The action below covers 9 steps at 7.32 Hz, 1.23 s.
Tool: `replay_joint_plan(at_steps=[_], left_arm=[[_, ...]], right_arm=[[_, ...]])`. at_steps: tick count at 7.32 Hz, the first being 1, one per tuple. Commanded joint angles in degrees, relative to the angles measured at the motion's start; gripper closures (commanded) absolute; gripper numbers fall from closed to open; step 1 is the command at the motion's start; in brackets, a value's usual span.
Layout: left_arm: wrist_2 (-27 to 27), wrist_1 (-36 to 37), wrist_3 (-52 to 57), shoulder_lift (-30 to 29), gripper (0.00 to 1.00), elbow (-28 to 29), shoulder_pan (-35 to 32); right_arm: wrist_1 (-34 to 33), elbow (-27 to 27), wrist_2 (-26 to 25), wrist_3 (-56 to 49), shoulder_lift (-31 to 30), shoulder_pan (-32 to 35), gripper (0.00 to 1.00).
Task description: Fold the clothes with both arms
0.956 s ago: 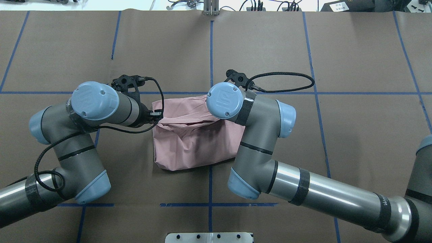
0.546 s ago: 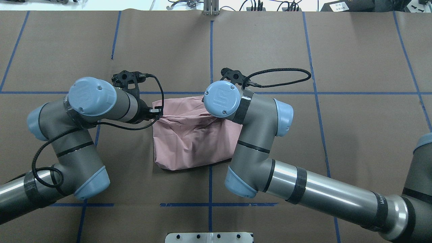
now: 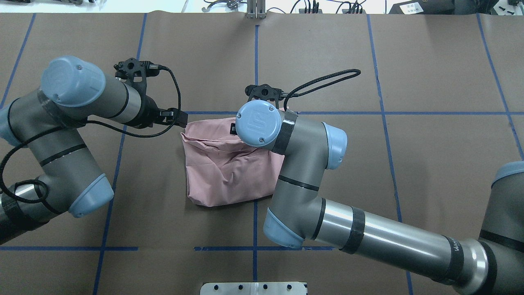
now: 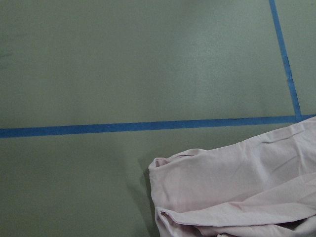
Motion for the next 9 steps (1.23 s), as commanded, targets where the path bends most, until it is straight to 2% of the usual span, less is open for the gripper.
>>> replay_joint_plan(at_steps=[1,3,5,7,8,9], left_arm=[[-0.3,0.0,0.0,0.1,0.00,-0.1,-0.3],[-0.3,0.0,0.0,0.1,0.00,-0.1,-0.3],[-0.4,0.0,-0.2,0.1,0.00,-0.2,-0.3],[-0.4,0.0,-0.2,0.1,0.00,-0.2,-0.3],[-0.4,0.0,-0.3,0.1,0.00,-0.3,-0.3],[-0.4,0.0,-0.4,0.2,0.00,-0.2,-0.2]], right_arm=[[0.0,-1.4,-0.4,-12.5,0.1,-2.1,0.00],[0.0,-3.0,-0.8,-13.4,0.3,-2.7,0.00],[0.4,-8.6,-3.5,-14.1,2.5,-0.7,0.00],[0.7,-20.2,-2.9,-16.7,10.1,4.8,0.00],[1.4,-24.0,-2.6,-17.5,11.6,7.1,0.00],[1.5,-25.6,-2.6,-20.2,11.8,9.2,0.00]])
